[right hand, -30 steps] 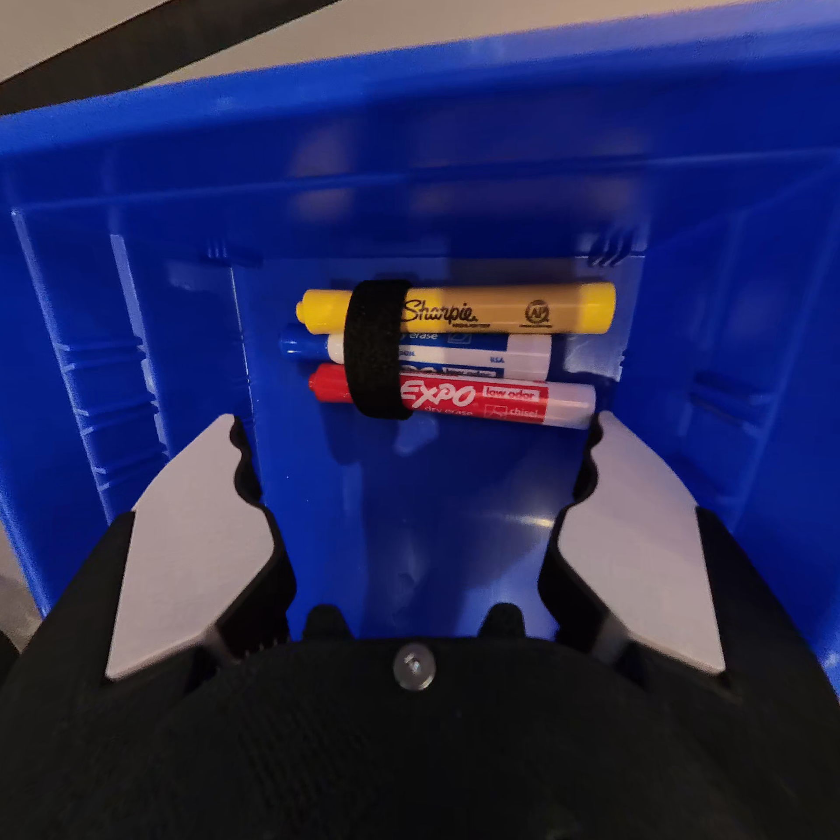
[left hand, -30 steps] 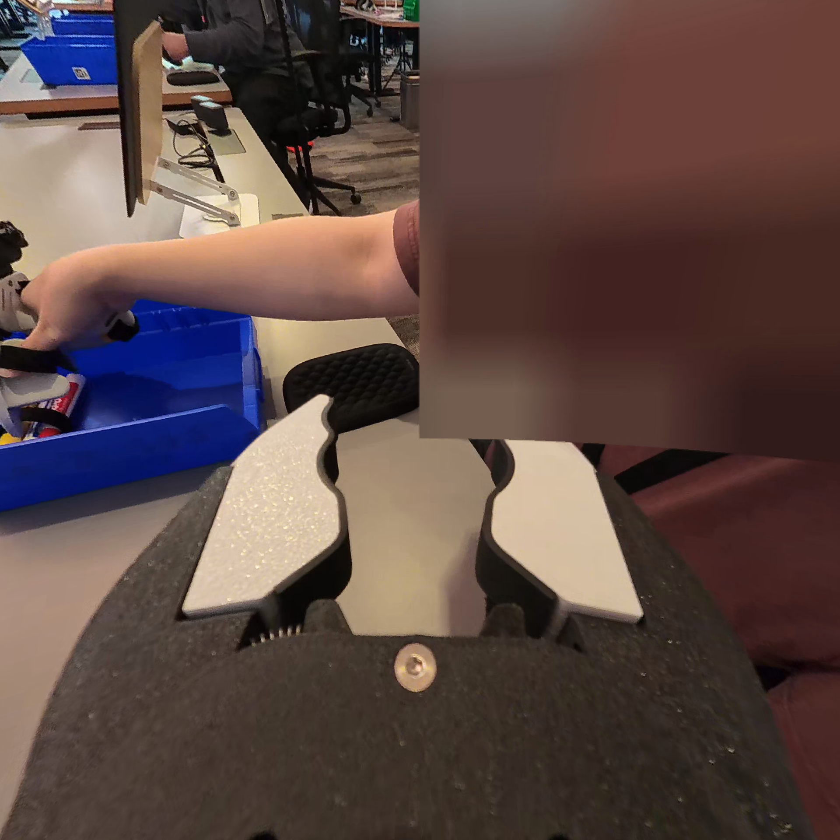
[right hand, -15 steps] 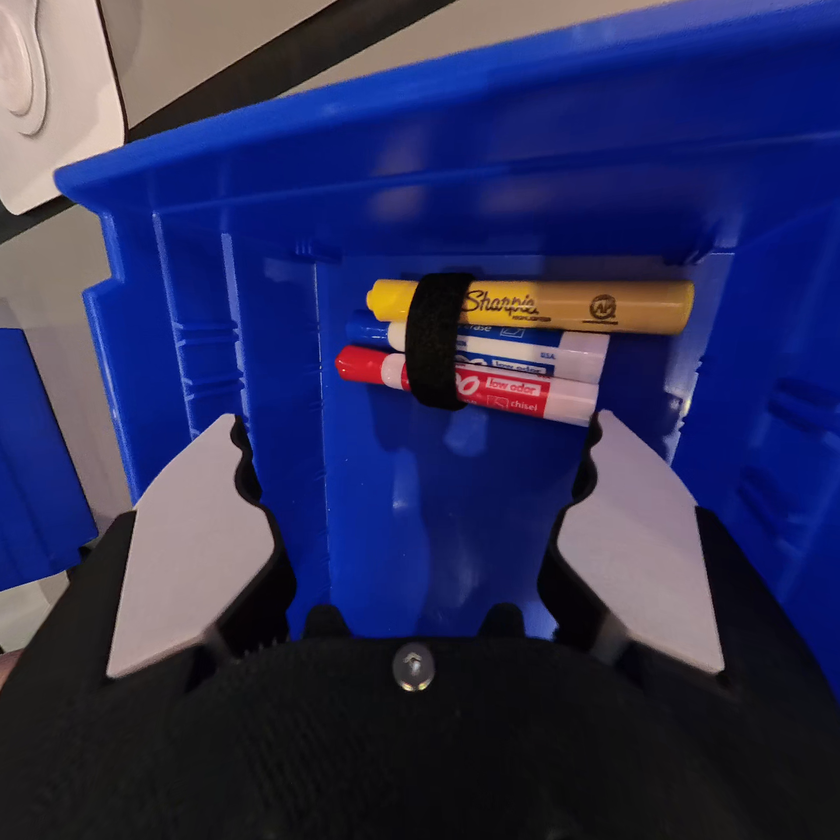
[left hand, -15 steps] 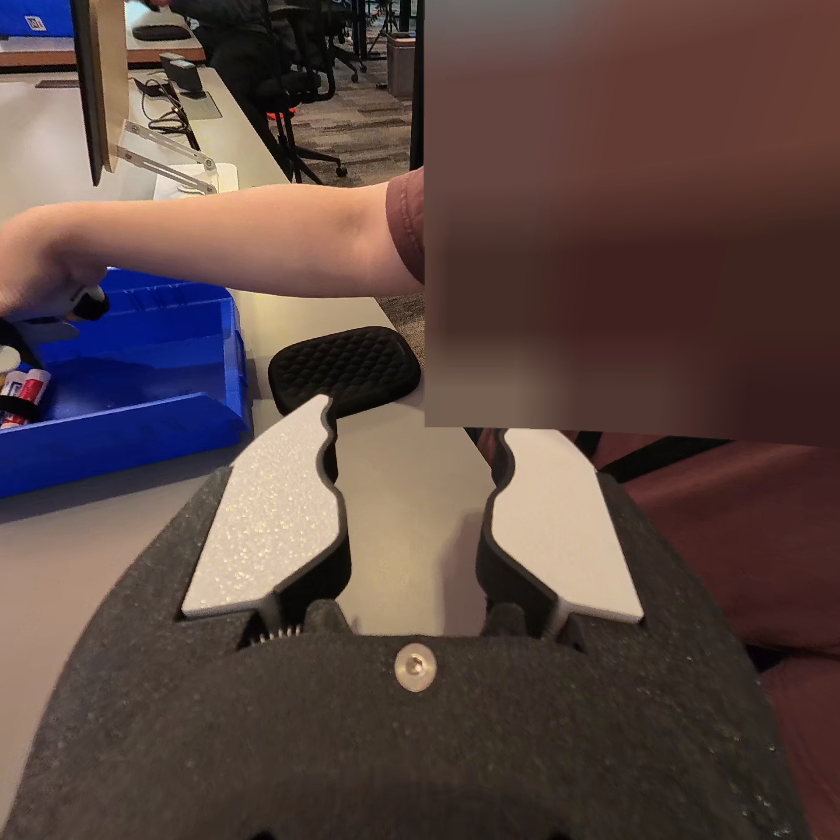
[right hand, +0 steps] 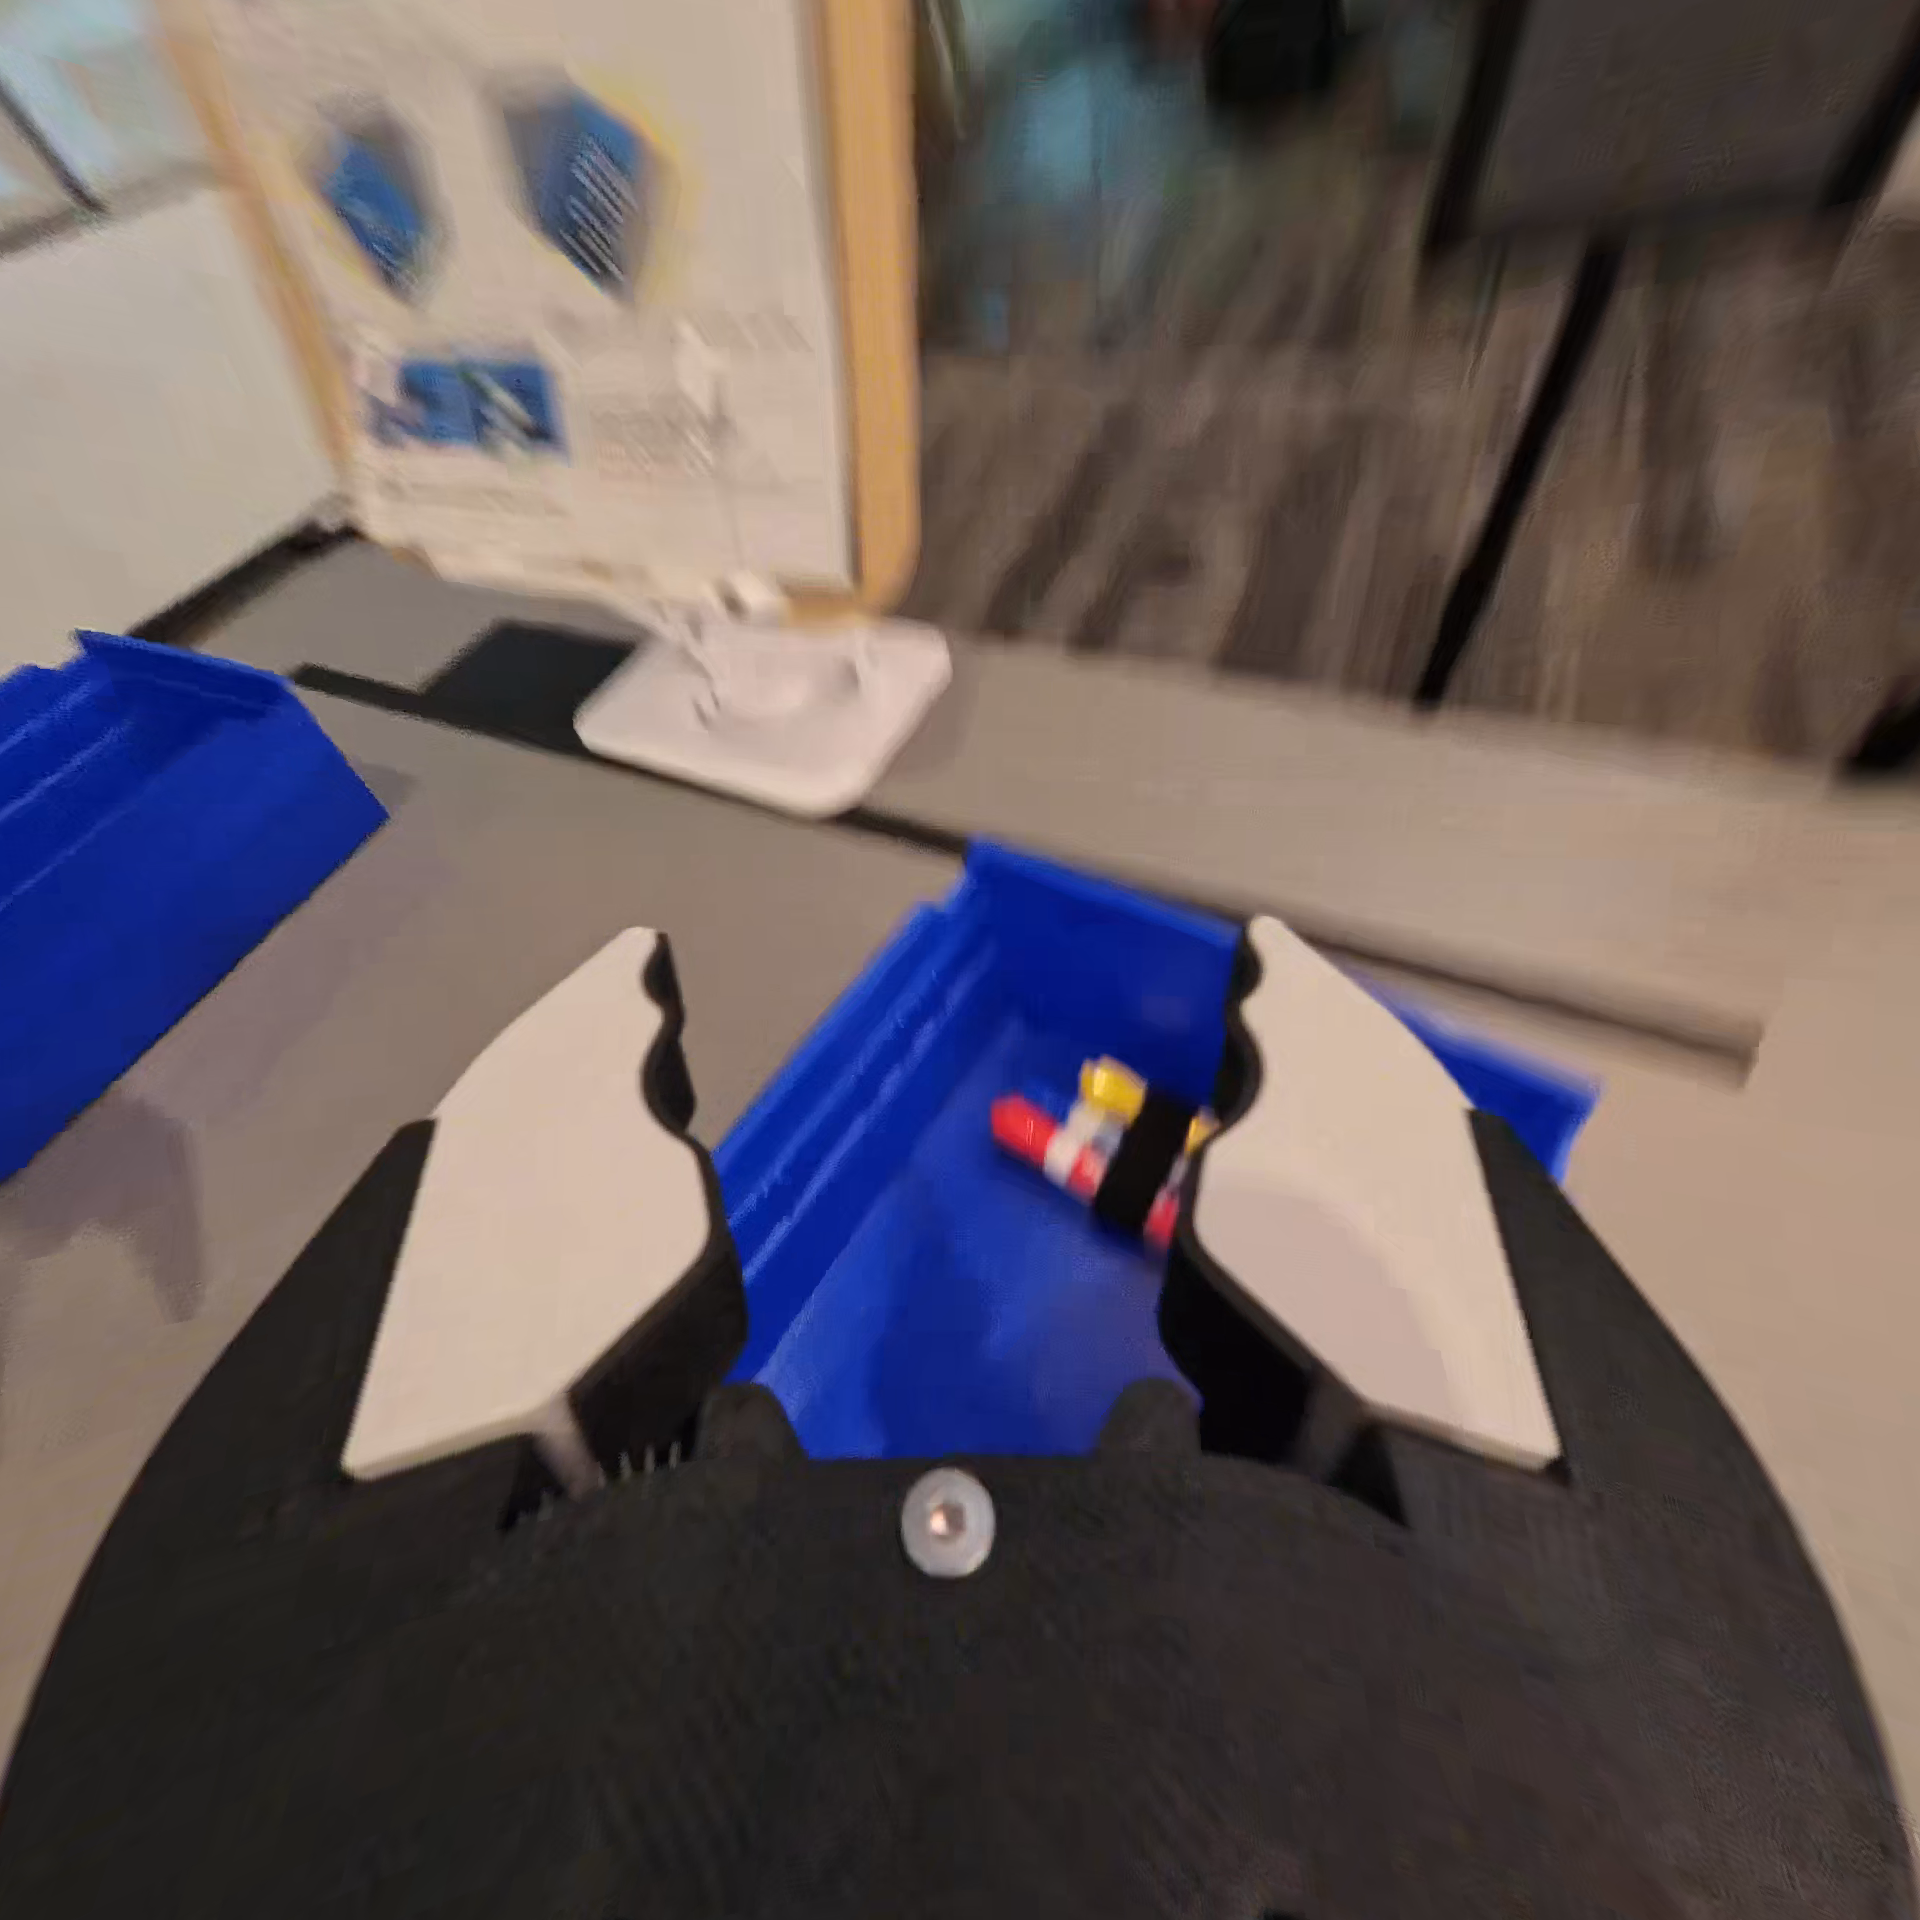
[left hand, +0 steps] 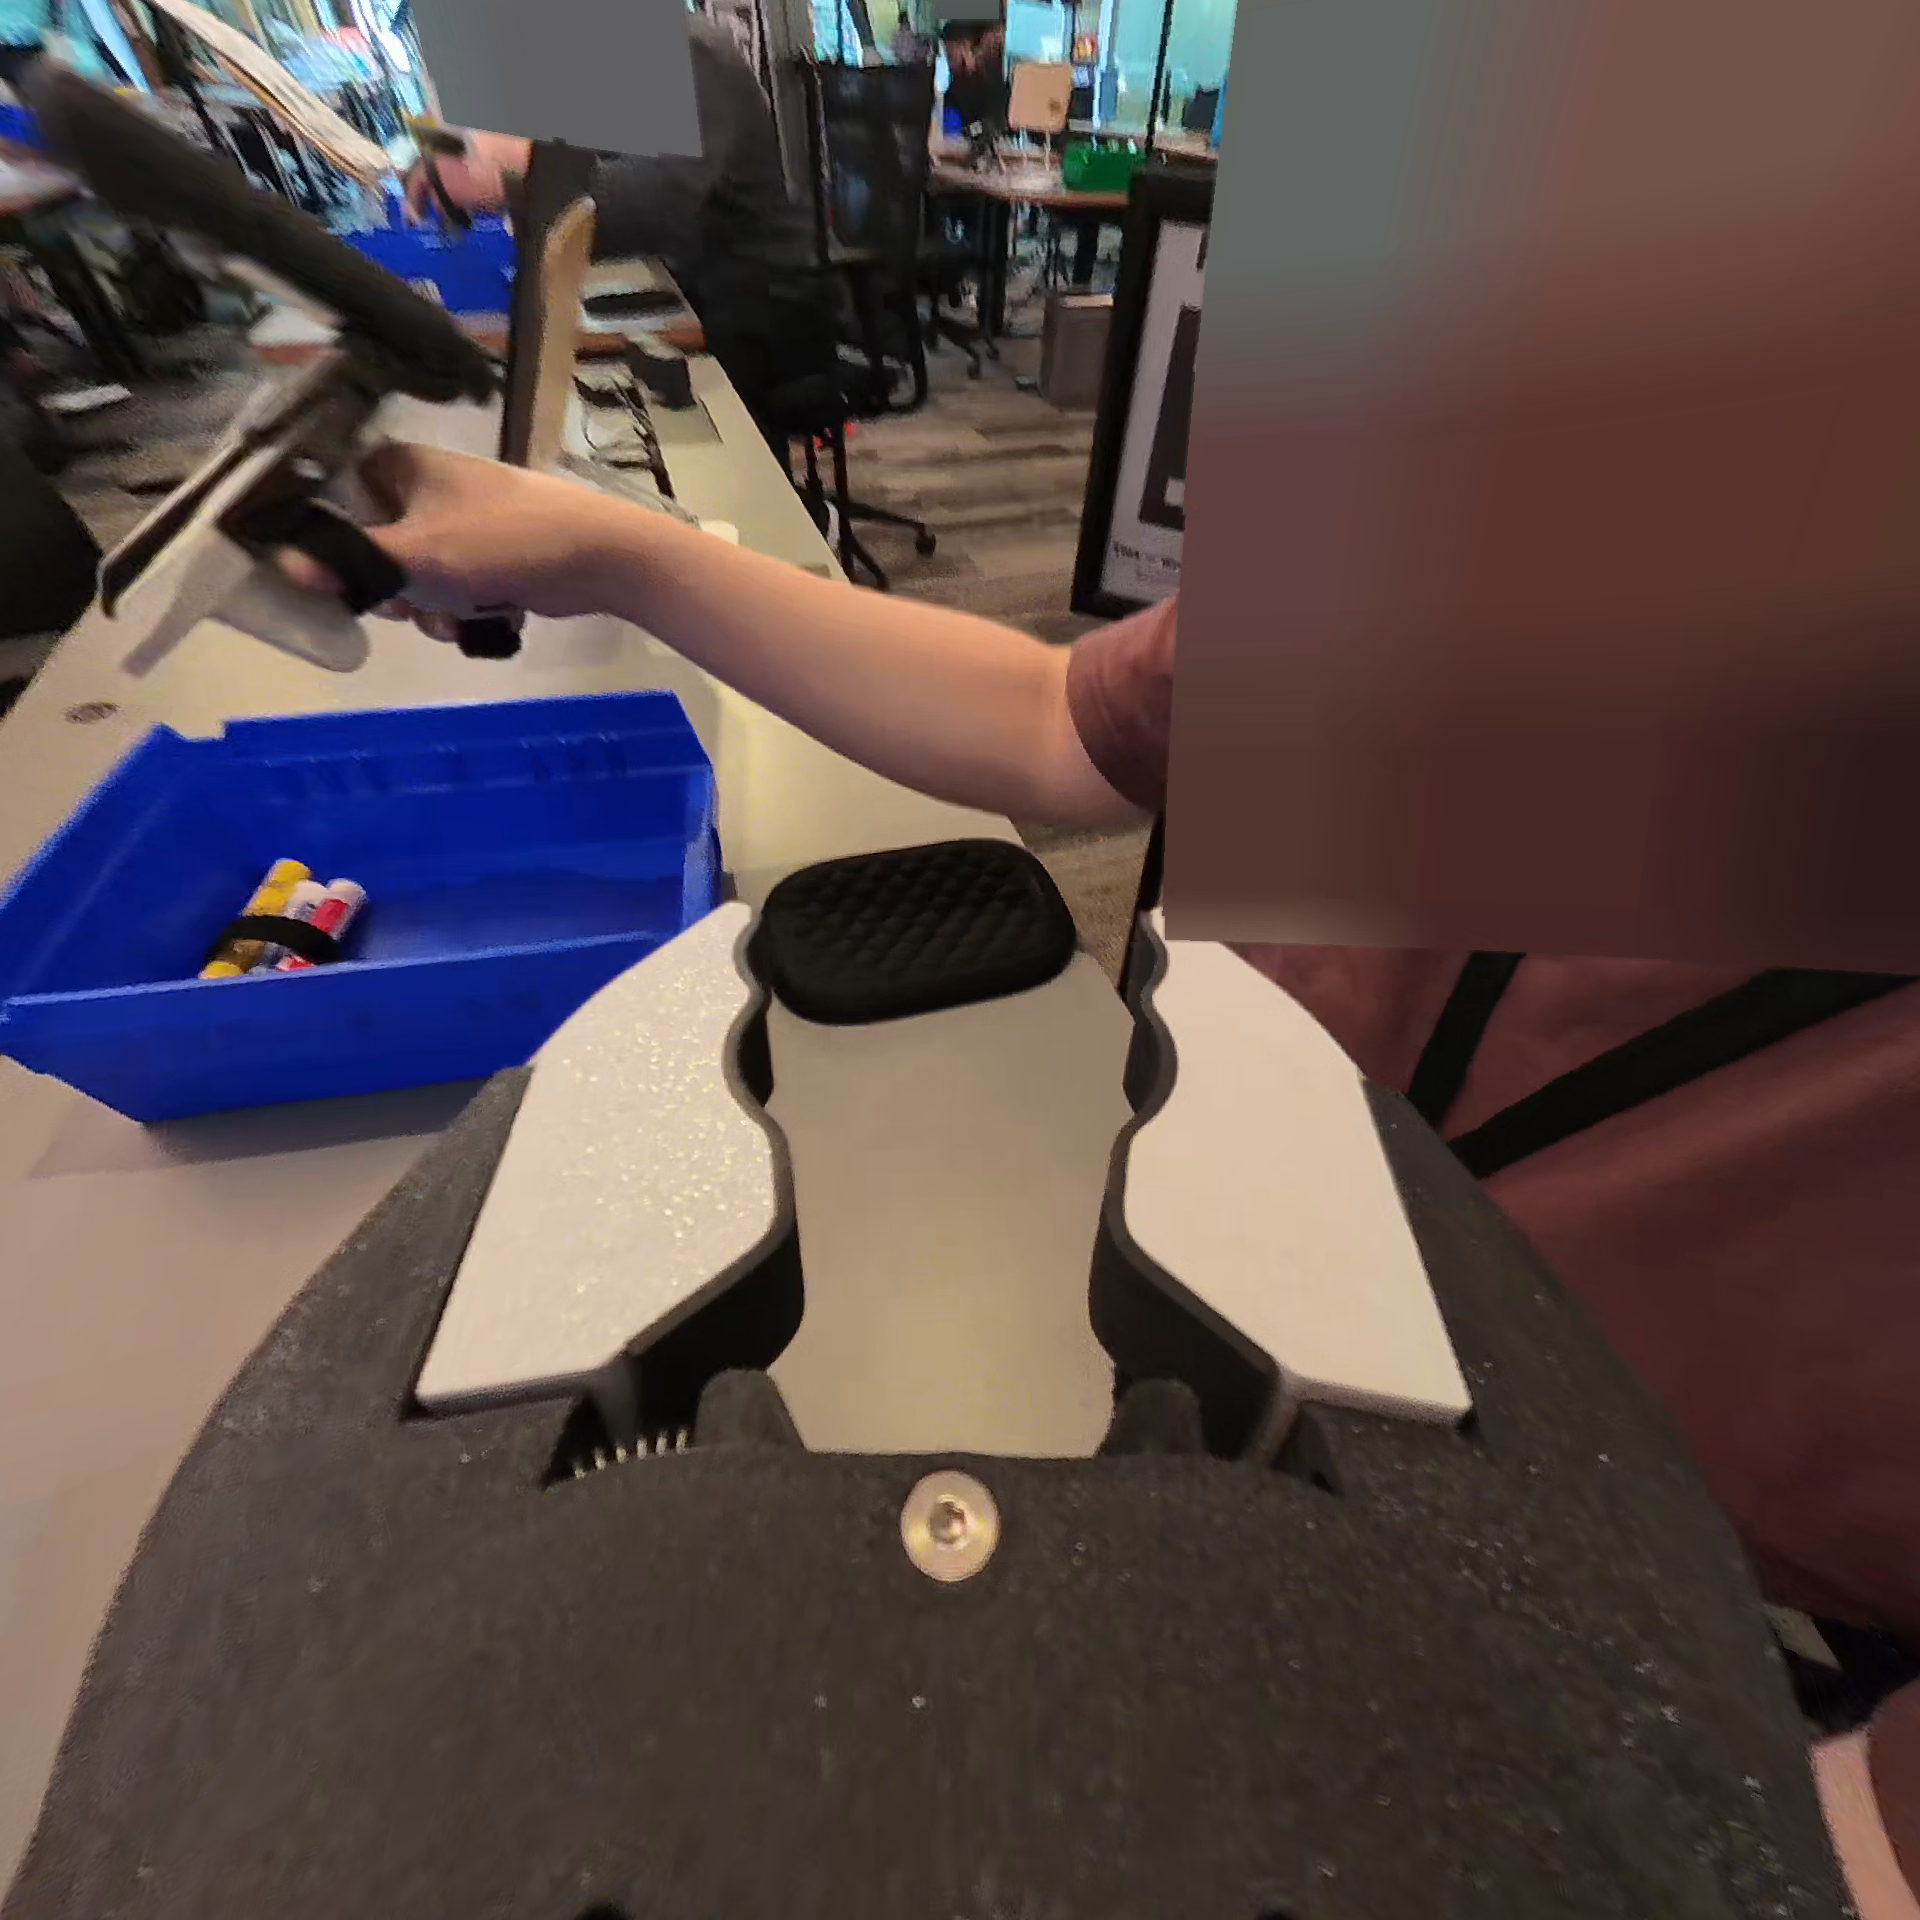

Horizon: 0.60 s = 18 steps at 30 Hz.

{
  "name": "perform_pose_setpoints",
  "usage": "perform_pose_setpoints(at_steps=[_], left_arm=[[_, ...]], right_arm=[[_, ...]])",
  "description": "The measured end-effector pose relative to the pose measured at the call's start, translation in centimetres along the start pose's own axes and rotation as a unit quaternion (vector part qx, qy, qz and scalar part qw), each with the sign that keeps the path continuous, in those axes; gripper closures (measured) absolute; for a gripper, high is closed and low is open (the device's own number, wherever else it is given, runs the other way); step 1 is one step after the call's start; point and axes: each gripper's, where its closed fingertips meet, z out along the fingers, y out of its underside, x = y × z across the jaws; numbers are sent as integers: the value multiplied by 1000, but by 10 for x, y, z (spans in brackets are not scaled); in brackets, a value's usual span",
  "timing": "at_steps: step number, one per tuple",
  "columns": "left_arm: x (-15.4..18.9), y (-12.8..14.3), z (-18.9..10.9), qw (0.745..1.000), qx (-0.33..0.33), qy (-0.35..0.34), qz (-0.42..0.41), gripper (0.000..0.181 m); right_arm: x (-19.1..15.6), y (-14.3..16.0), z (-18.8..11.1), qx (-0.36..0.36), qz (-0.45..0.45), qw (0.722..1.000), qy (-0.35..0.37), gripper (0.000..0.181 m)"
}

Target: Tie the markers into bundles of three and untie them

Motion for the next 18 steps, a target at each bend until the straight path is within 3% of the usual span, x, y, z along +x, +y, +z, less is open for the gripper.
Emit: perform_pose_setpoints(at_steps=[2,4,7,10,13,15,18], left_arm=[[-3,-5,-3,1000,12,-13,5,116],[-6,-8,-3,999,14,-27,11,116],[-8,-19,0,998,38,-39,14,128],[-10,-22,1,997,39,-60,-12,136],[-4,-13,-5,995,18,-98,-28,146],[7,-8,-11,991,12,-127,-30,148],[27,-3,-23,984,18,-174,-22,150]], right_arm=[[-29,-36,-29,133,-90,987,-22,96],[-64,-62,-58,255,-129,955,-77,98],[-98,-84,-86,335,-96,918,-189,101],[-117,-93,-97,340,-98,898,-262,117],[-111,-93,-93,333,-158,908,-200,161],[-96,-73,-77,274,-216,927,-141,174],[-73,-27,-42,130,-275,946,-114,174]])
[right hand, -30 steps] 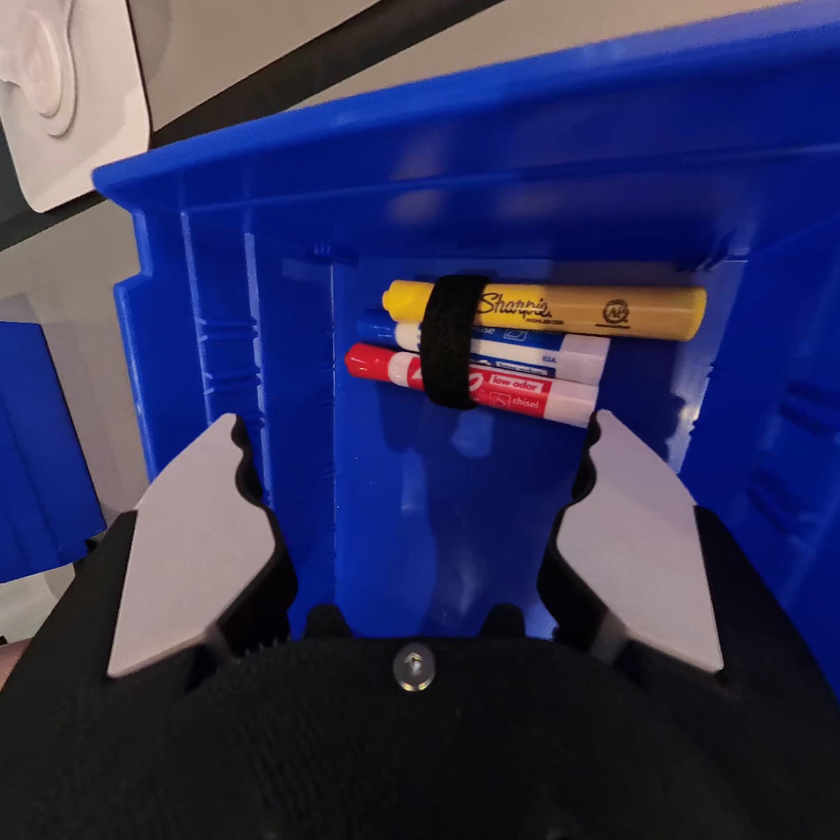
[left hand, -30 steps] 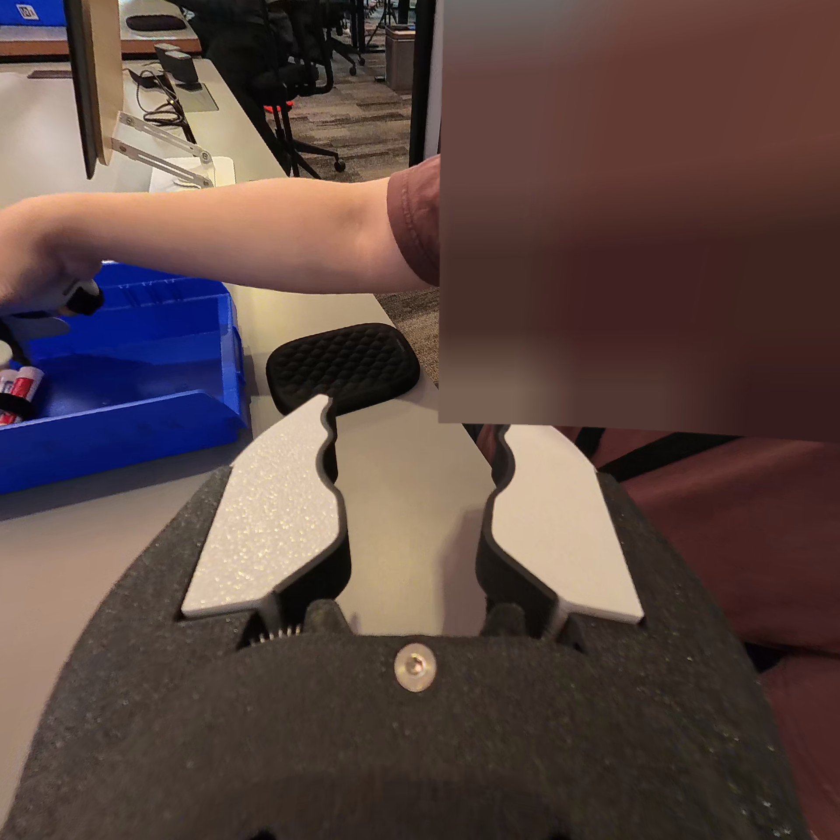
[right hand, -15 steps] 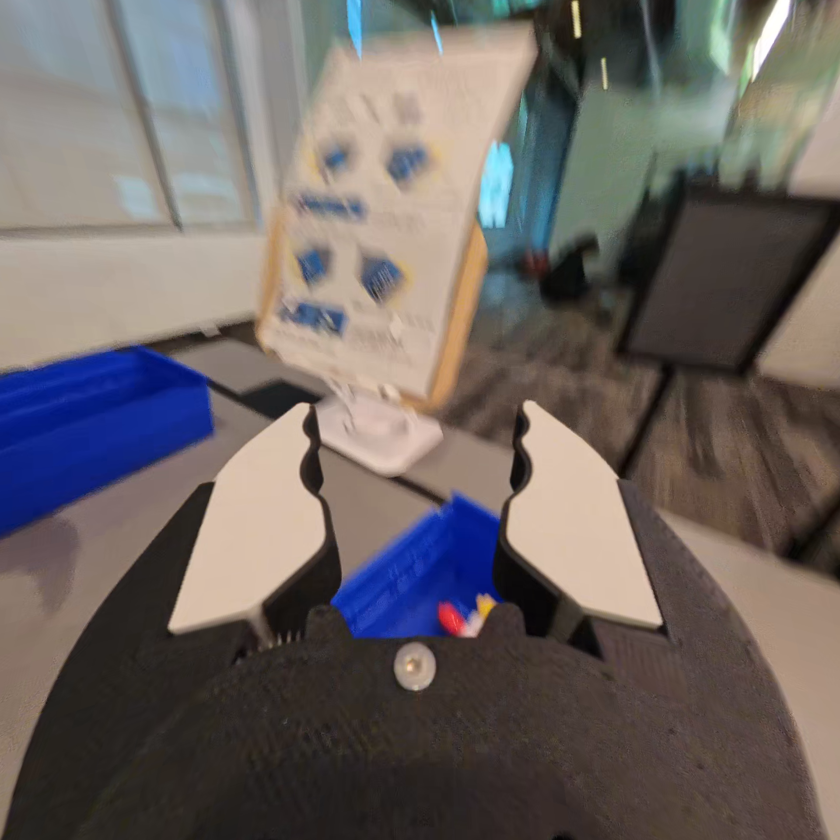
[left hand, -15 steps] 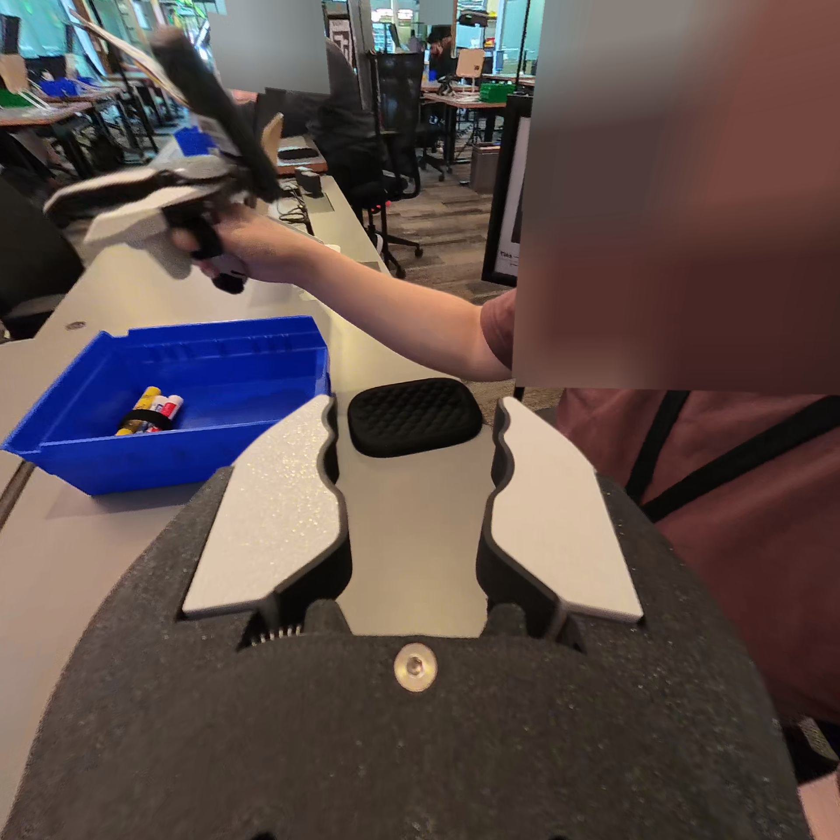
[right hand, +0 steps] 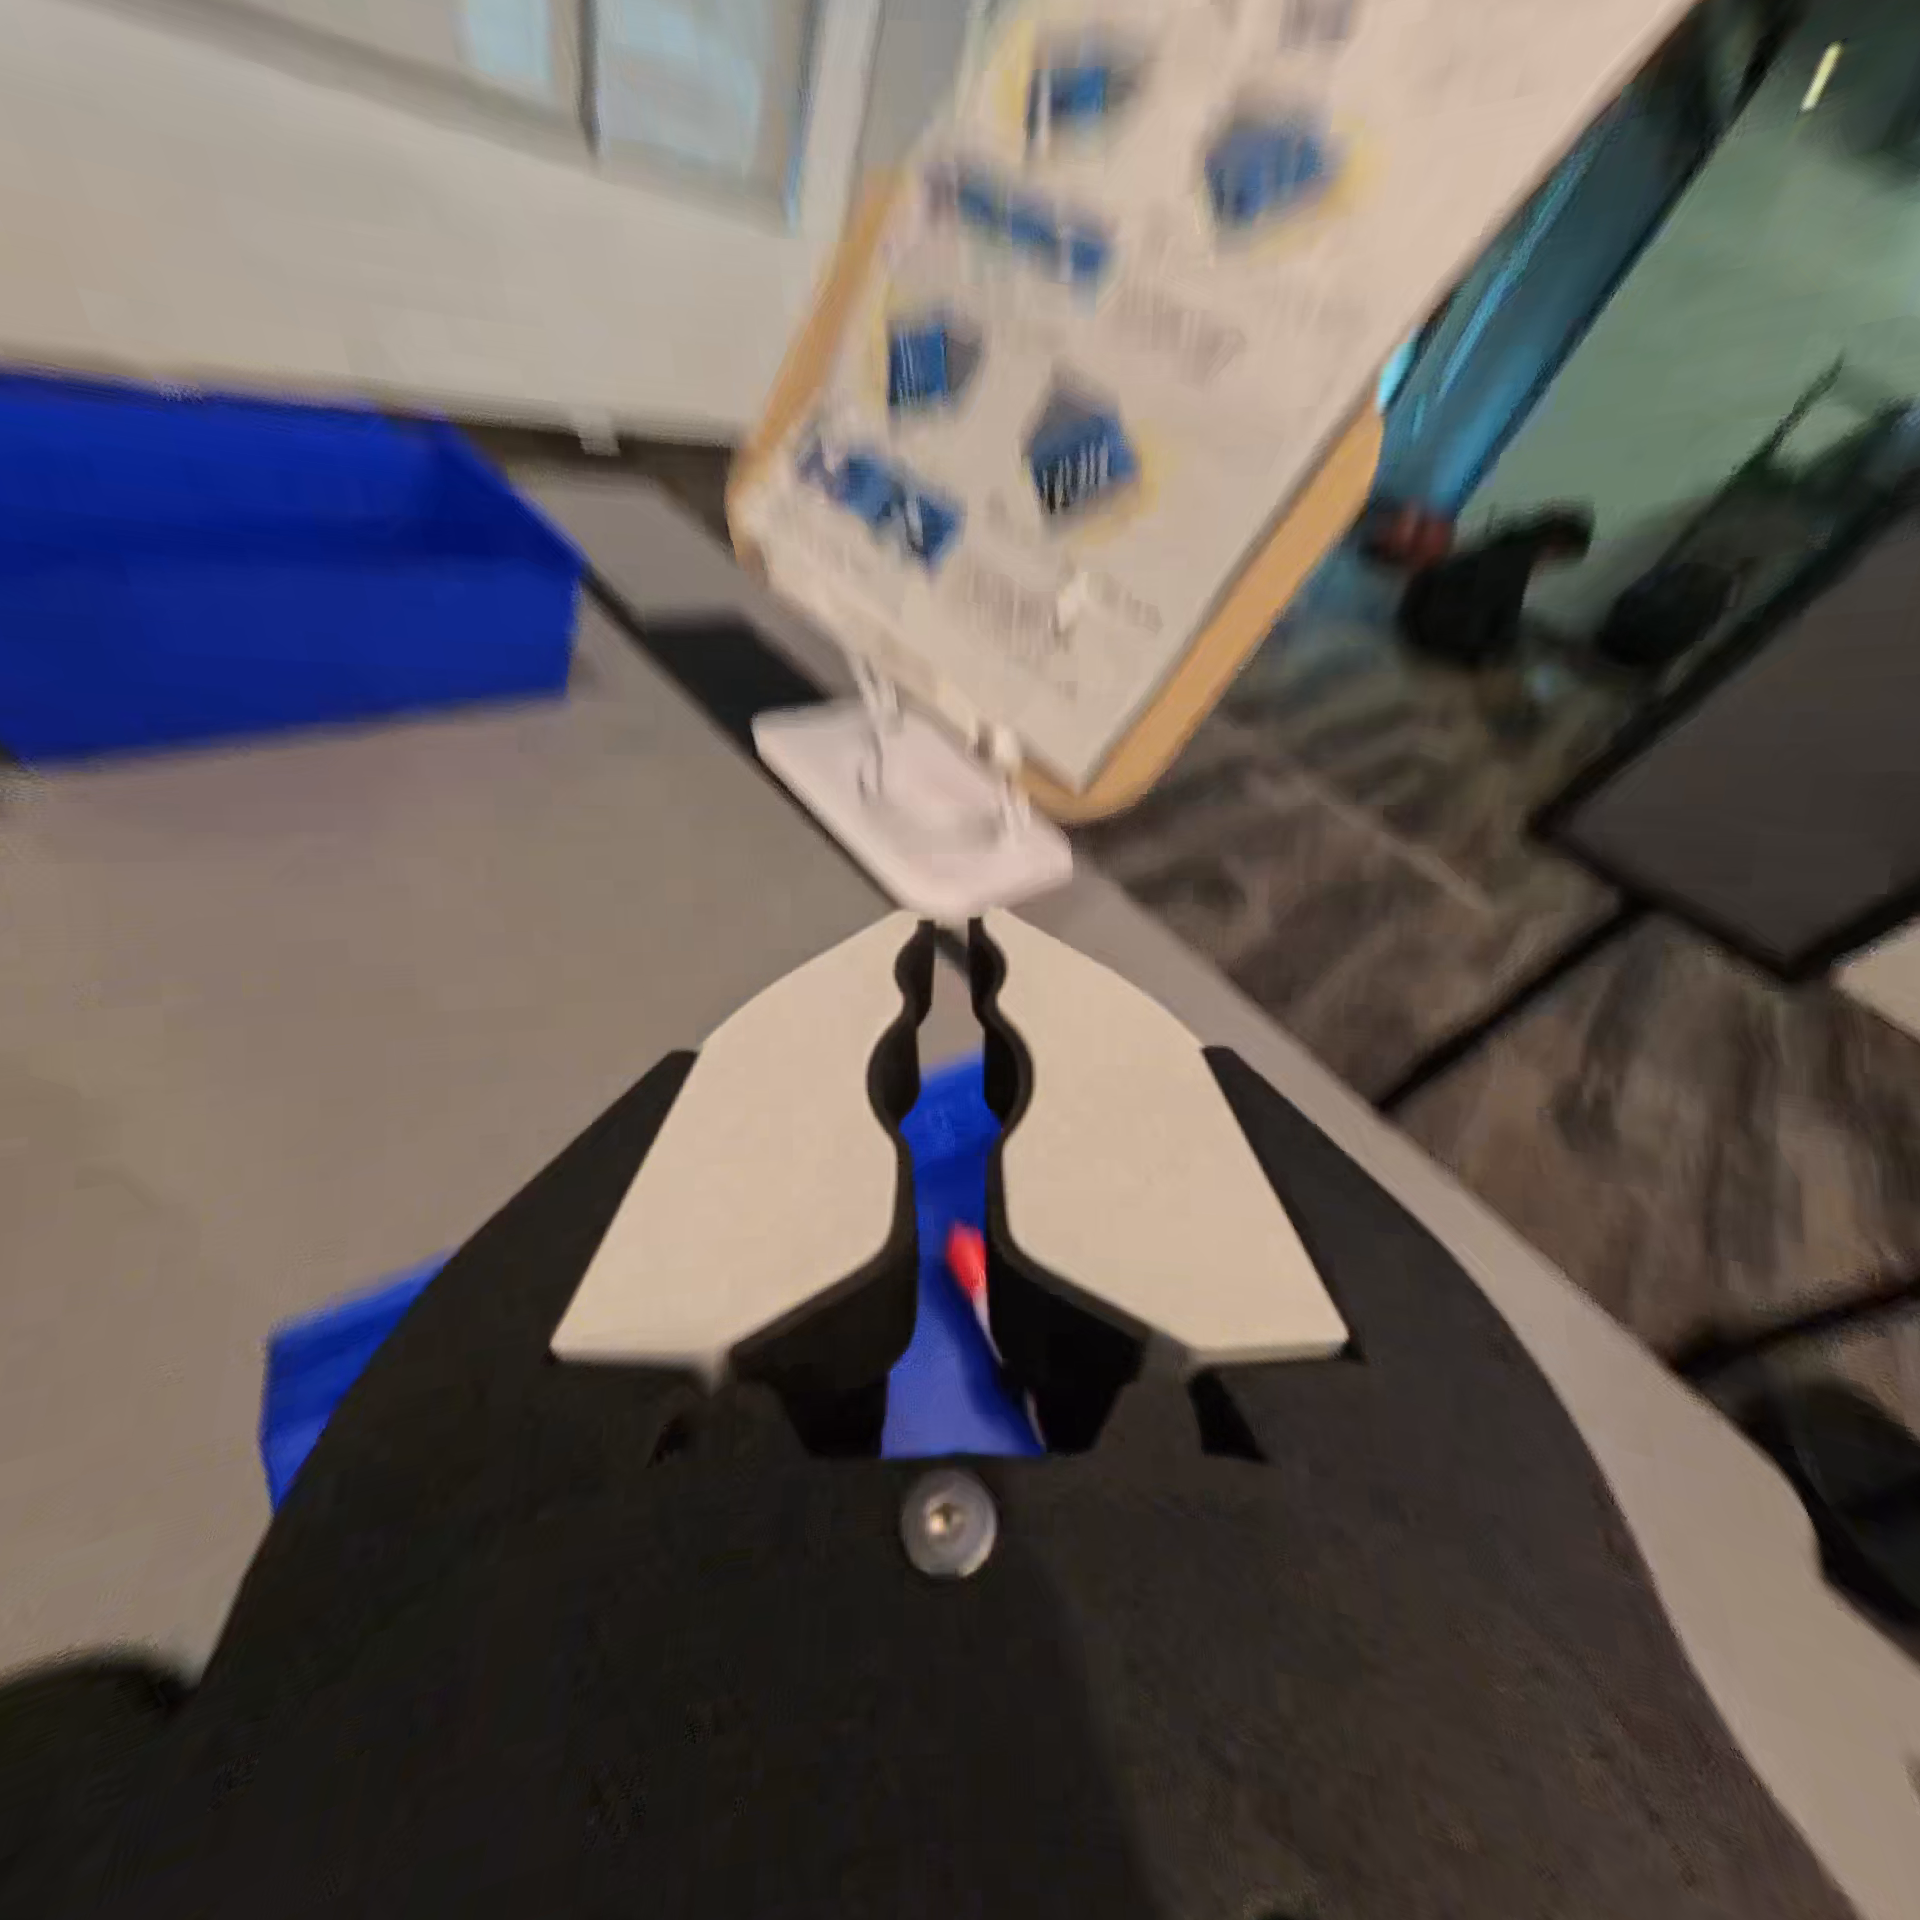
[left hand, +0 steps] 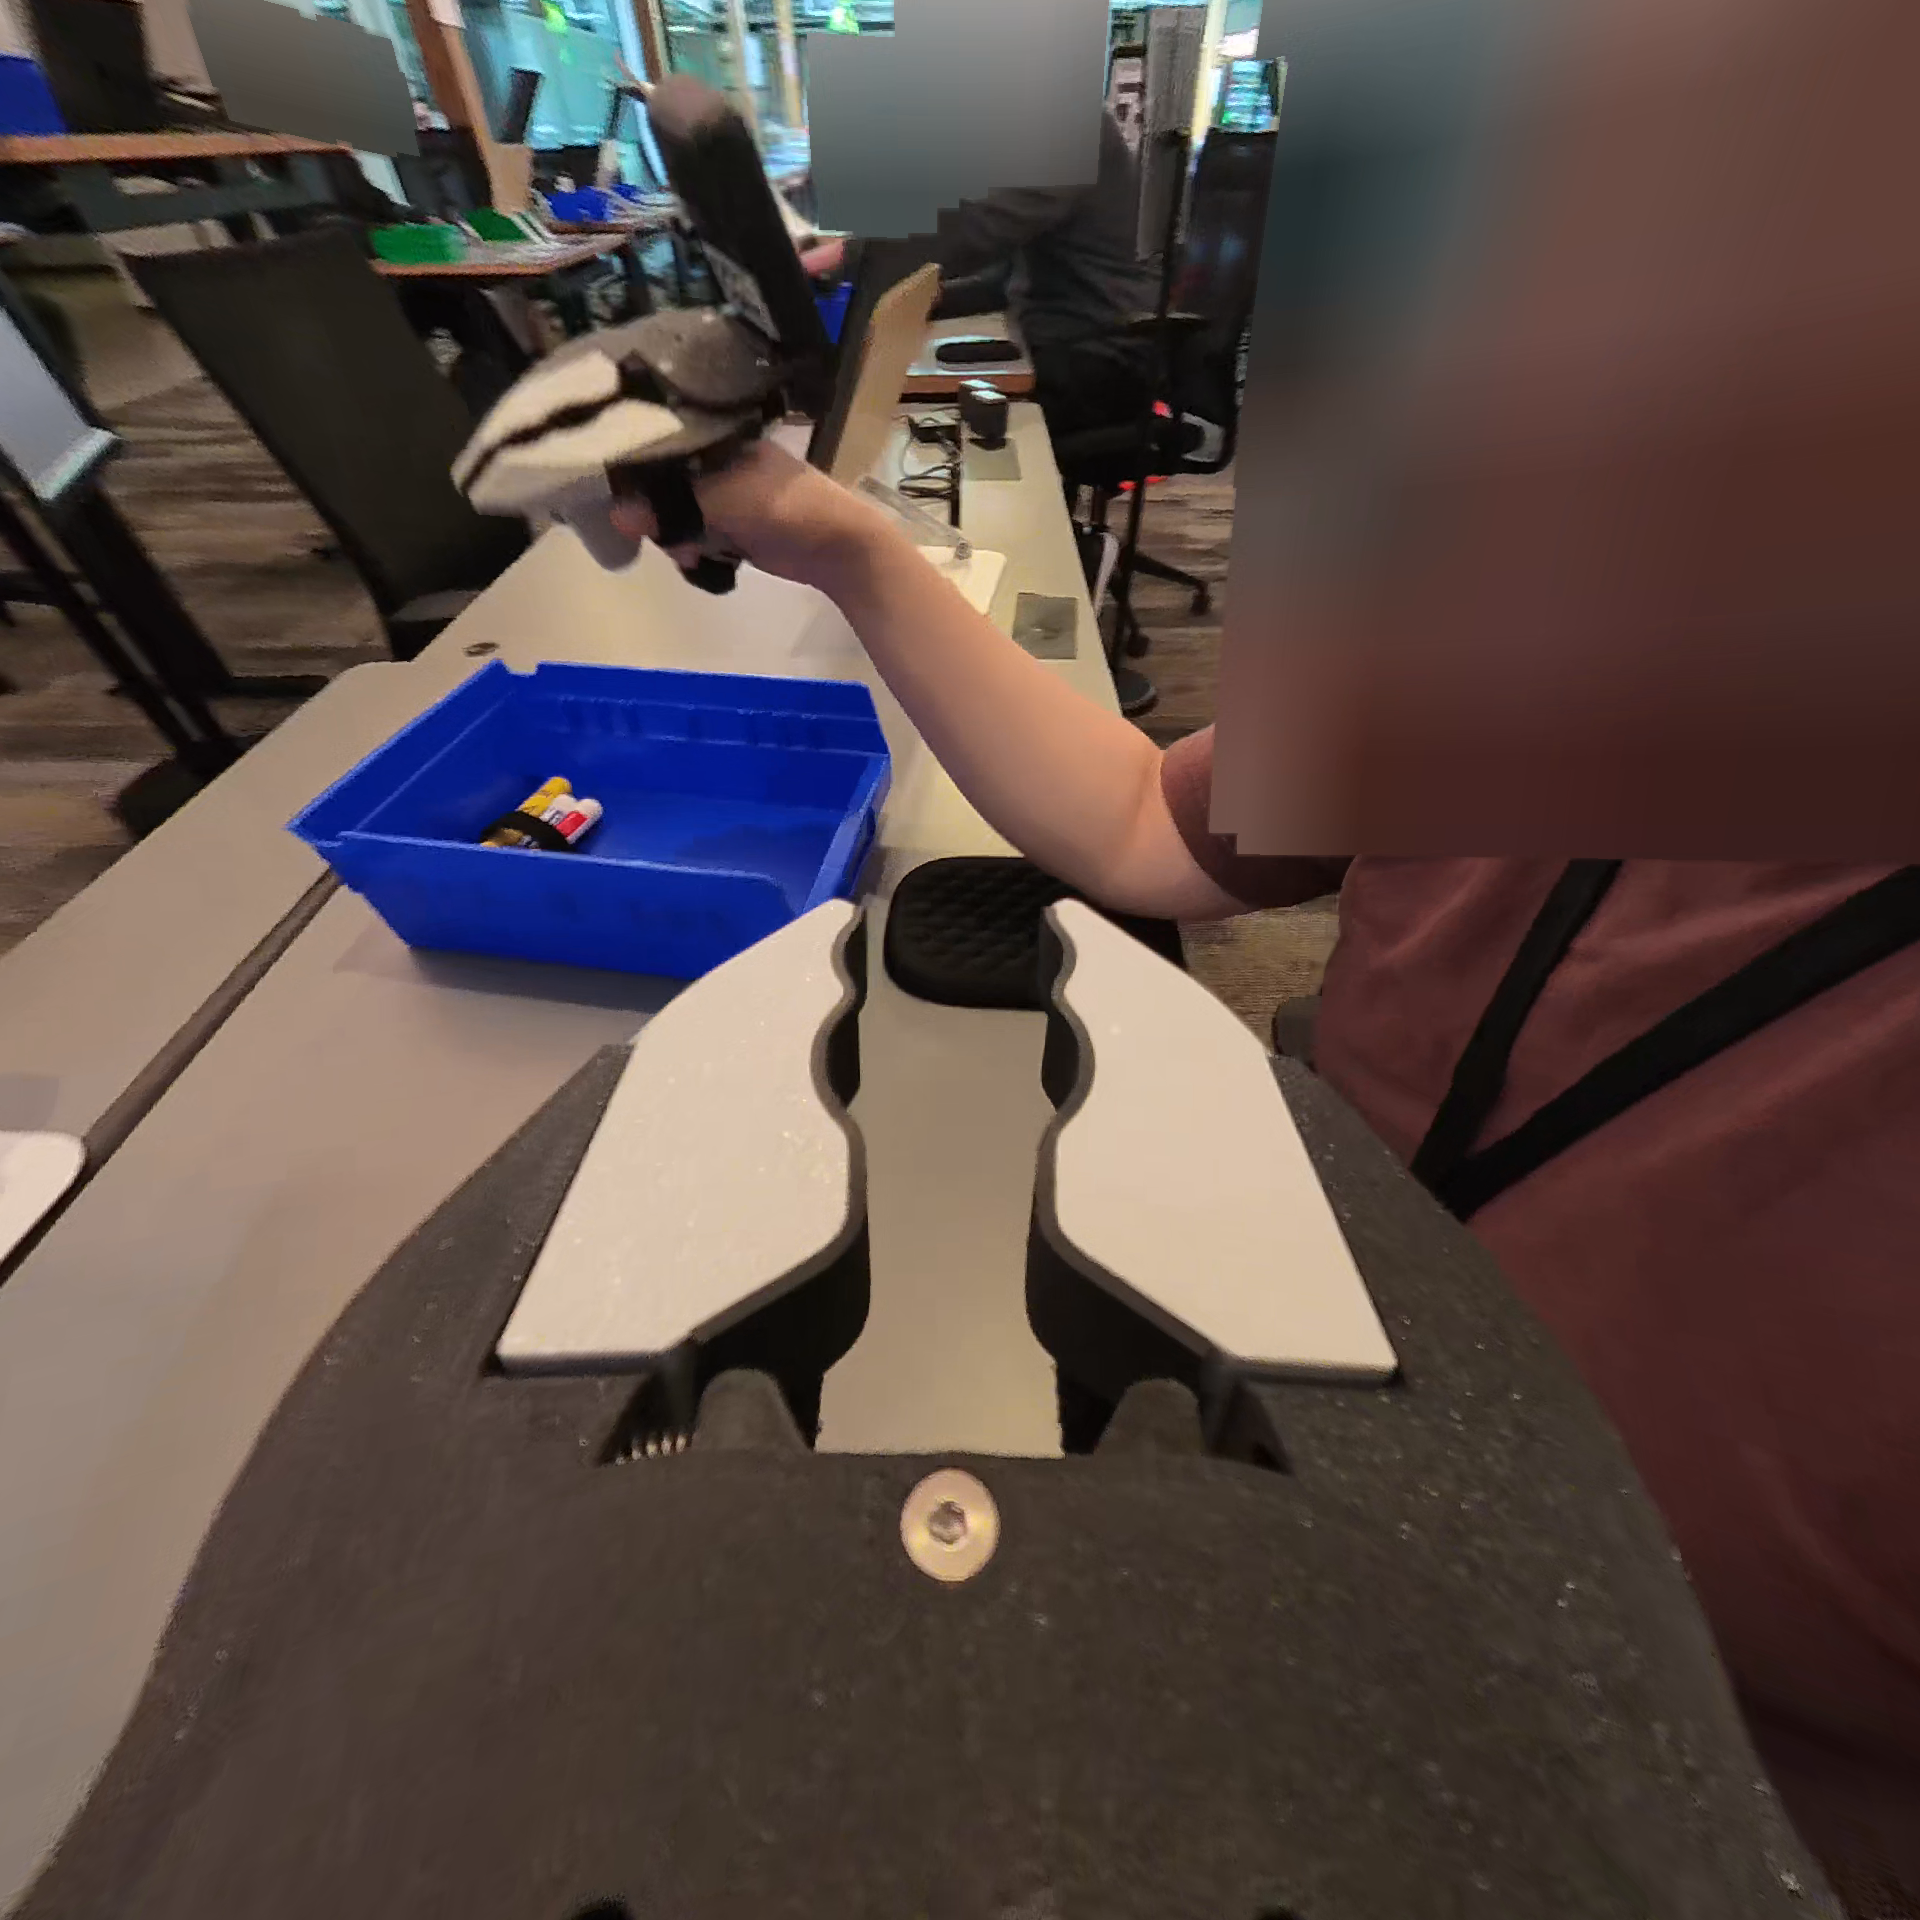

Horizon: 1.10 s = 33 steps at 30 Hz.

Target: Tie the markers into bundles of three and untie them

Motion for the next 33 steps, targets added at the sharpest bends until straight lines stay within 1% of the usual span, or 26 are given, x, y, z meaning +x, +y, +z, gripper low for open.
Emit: perform_pose_setpoints(at_steps=[2,4,5,6,7,10,11,14,17,20,24,27,29,33], left_arm=[[1,7,-12,999,-4,-40,2,150],[-3,16,-23,997,-15,-71,-13,150],[-6,20,-27,996,-18,-83,-20,150],[-9,25,-30,995,-22,-92,-27,150],[-13,30,-31,994,-27,-101,-35,150],[-27,49,-32,989,-60,-125,-54,150],[-29,55,-30,988,-68,-125,-60,149],[-33,65,-22,989,-69,-106,-81,149],[-35,74,-17,989,-73,-91,-92,149],[-31,80,-14,991,-68,-72,-94,150],[-27,85,-16,992,-58,-50,-103,150],[-27,90,-19,992,-62,-49,-103,150],[-27,91,-20,992,-61,-47,-102,150],[-27,93,-22,992,-61,-43,-103,150]], right_arm=[[17,53,9,-137,15,990,21,175],[44,106,12,-262,89,957,83,176],[51,127,15,-300,131,940,96,173],[52,144,21,-327,170,925,93,168],[54,161,25,-353,203,909,96,158],[52,201,29,-441,242,857,113,138],[51,208,31,-461,244,845,117,137],[49,222,43,-475,285,824,121,136],[44,228,51,-490,312,806,117,135],[46,236,50,-516,299,791,134,138],[46,247,48,-536,311,772,141,139],[43,254,47,-536,335,762,139,143],[41,257,47,-537,344,758,135,154],[41,258,45,-537,351,754,139,155]])
